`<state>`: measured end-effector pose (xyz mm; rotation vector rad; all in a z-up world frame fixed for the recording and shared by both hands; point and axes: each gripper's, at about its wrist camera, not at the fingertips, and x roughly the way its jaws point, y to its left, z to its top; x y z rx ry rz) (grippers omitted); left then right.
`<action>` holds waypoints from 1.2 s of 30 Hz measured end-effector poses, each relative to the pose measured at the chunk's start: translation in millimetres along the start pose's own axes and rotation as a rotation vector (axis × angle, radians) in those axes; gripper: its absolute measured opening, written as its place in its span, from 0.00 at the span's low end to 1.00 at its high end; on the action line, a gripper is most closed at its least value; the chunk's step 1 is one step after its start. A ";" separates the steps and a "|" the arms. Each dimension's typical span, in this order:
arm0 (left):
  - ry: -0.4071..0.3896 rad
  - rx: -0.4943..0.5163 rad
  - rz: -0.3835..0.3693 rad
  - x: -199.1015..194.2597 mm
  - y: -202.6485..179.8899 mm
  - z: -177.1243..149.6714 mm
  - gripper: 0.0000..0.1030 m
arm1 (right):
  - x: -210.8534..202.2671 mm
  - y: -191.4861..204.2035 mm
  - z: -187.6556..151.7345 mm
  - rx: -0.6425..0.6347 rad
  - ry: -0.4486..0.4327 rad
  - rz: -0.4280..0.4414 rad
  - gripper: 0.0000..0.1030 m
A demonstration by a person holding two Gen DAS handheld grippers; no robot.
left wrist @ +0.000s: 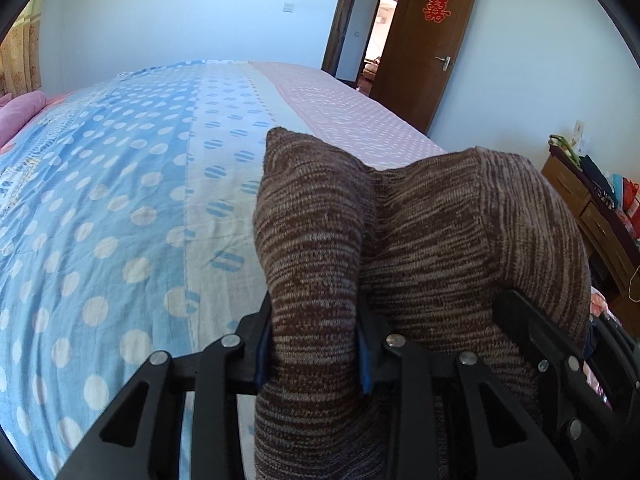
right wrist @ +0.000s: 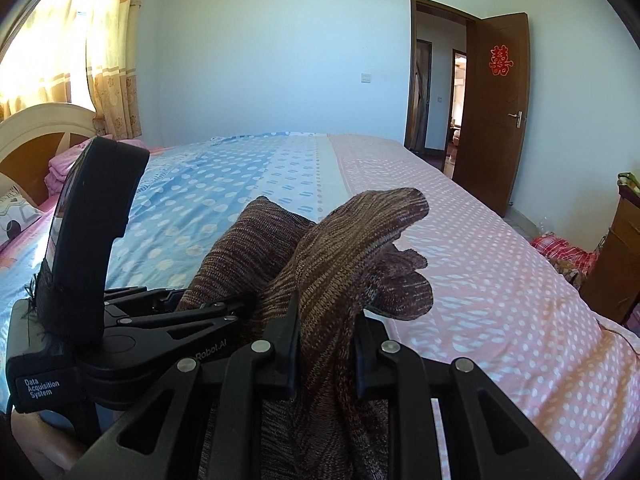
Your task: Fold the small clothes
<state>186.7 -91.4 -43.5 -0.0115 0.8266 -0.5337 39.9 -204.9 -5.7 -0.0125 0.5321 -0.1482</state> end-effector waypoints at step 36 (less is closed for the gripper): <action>-0.037 0.150 -0.115 -50.6 -93.4 -40.0 0.33 | -107.9 -40.7 -39.6 0.018 -0.095 -0.160 0.20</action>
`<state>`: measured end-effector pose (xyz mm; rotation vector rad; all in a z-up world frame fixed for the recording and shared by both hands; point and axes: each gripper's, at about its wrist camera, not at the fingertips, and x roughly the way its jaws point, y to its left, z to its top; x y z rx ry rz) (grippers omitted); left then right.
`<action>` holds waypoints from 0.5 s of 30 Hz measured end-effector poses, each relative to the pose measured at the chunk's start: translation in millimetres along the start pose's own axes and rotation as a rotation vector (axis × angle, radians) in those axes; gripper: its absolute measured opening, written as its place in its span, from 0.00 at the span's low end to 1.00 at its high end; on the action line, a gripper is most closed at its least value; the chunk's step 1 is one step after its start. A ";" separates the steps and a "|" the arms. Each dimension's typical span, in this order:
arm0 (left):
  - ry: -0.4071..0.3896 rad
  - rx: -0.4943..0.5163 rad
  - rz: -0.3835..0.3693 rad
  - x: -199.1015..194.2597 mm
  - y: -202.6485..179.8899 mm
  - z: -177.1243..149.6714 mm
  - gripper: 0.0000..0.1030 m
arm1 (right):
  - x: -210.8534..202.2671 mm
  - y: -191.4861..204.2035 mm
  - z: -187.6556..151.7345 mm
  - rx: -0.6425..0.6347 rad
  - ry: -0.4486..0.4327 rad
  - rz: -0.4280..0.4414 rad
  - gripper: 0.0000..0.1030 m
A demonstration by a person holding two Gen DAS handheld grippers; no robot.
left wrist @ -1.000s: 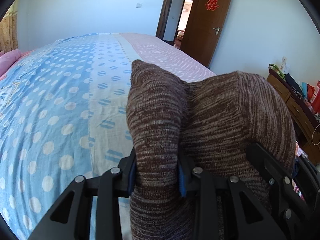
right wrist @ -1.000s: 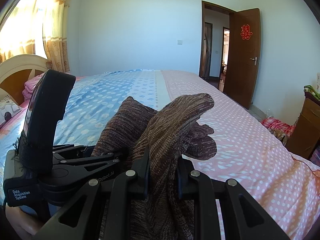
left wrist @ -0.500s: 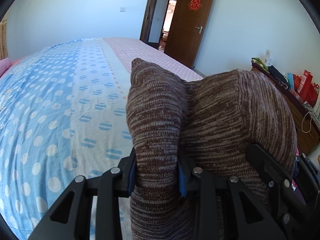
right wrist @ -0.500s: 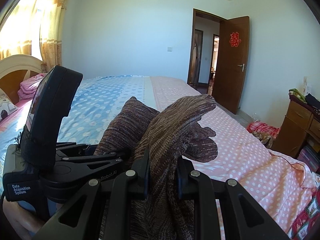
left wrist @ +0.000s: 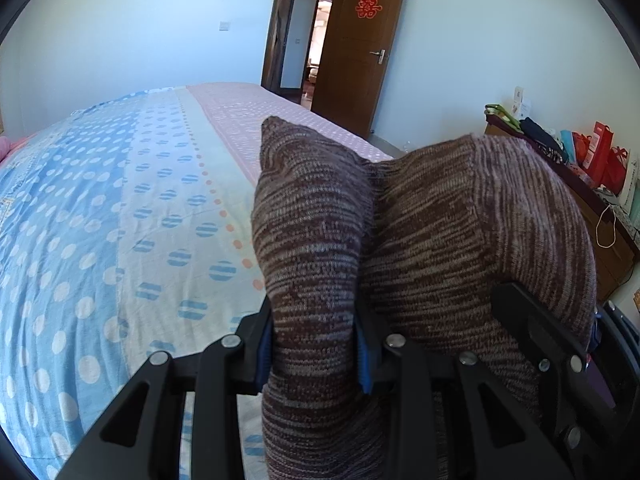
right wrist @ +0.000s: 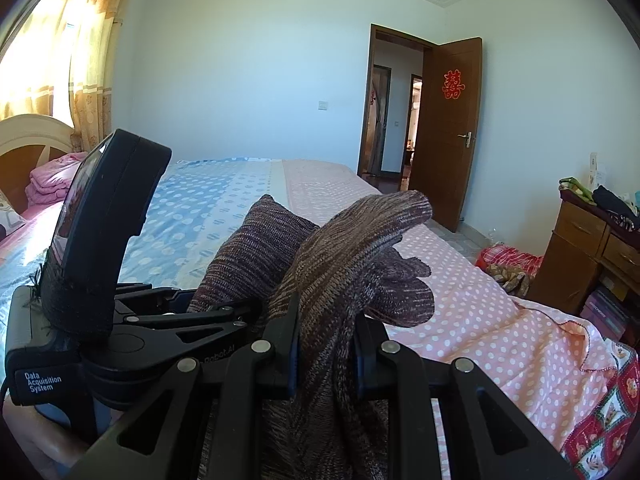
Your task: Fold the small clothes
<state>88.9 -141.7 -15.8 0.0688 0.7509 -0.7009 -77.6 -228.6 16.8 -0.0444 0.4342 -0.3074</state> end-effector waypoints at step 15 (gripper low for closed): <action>-0.005 0.059 -0.092 40.8 -50.1 30.1 0.33 | 22.2 -56.8 8.3 -0.013 0.002 -0.124 0.20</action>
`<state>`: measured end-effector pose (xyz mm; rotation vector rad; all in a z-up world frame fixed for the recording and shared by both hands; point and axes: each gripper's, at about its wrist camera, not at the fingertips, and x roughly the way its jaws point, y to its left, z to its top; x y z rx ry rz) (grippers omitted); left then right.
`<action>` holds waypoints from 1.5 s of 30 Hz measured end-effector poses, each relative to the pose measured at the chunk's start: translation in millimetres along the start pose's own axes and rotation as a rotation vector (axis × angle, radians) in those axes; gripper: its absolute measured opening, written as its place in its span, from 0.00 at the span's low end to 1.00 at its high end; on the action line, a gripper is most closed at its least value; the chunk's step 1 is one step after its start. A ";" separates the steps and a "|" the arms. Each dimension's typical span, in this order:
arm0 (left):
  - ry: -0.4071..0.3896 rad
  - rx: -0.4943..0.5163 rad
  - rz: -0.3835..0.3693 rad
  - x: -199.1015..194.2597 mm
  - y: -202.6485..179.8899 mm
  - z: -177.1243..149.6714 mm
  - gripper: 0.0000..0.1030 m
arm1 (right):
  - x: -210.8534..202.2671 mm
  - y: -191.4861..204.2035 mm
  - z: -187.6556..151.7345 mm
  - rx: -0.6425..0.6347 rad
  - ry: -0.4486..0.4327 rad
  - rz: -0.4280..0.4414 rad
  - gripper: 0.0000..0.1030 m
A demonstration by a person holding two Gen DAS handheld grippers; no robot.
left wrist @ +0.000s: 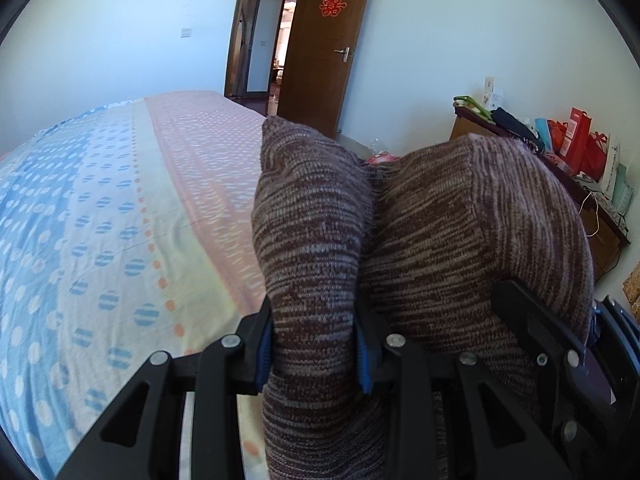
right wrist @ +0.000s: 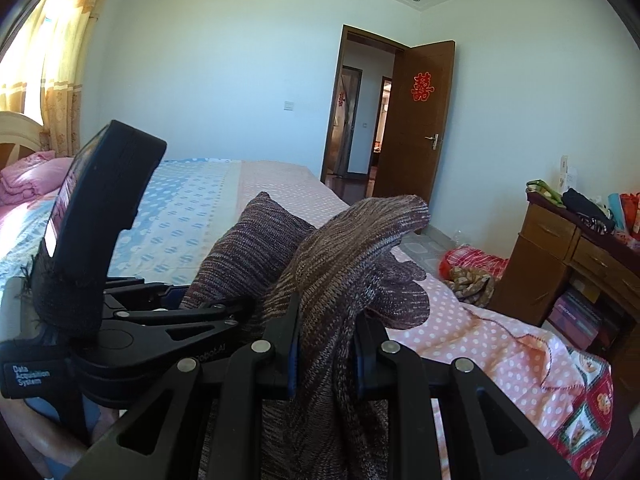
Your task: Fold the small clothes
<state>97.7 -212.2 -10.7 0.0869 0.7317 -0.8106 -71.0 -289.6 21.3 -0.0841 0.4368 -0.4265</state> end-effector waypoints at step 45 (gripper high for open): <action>0.205 -0.140 -0.124 83.9 14.0 -41.4 0.71 | 98.1 -70.5 -70.1 0.151 0.437 0.056 0.39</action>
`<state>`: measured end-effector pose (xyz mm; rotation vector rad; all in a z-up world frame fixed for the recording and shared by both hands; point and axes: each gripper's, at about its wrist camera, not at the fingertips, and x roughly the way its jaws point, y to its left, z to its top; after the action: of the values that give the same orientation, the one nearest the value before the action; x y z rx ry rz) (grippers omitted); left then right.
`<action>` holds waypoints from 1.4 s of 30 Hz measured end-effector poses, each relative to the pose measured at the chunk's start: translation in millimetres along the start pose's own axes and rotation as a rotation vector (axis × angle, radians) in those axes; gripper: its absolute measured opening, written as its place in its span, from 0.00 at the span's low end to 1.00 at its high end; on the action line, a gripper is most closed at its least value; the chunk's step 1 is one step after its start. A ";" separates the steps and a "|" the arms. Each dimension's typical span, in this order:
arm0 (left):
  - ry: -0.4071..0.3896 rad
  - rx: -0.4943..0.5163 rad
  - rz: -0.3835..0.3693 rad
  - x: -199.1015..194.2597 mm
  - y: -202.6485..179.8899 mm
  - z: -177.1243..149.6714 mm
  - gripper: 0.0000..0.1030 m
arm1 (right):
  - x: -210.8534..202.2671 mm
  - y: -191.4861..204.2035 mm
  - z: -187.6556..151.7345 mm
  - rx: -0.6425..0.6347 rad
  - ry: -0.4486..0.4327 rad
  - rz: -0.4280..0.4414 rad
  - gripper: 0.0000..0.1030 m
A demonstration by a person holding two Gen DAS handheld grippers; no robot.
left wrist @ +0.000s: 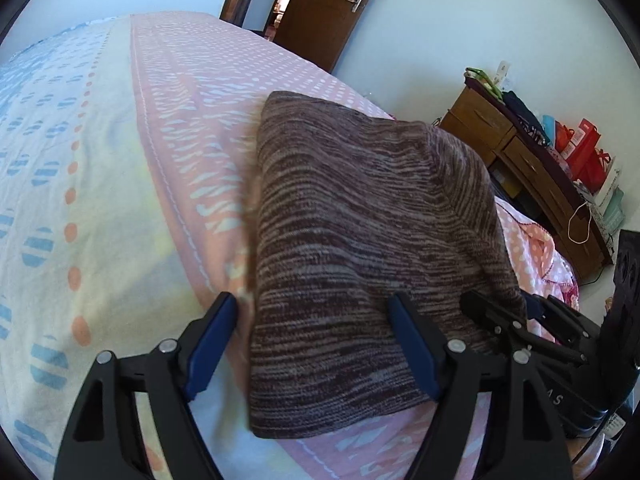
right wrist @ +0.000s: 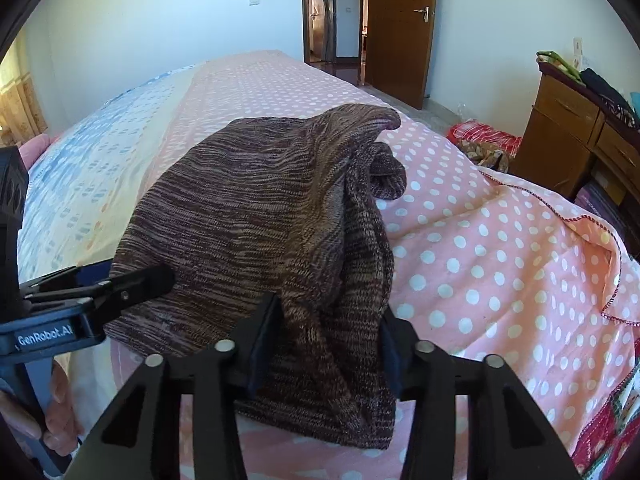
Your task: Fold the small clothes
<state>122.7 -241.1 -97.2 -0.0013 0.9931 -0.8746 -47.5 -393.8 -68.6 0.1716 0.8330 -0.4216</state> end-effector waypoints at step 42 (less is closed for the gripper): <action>-0.150 0.211 0.346 -99.6 -46.7 -48.1 0.60 | -115.9 -4.2 -74.0 -0.004 -0.028 -0.061 0.29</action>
<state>33.4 -190.5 -35.0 0.2729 0.7291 -0.6458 -168.7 -340.5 -31.1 0.1368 0.8127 -0.4782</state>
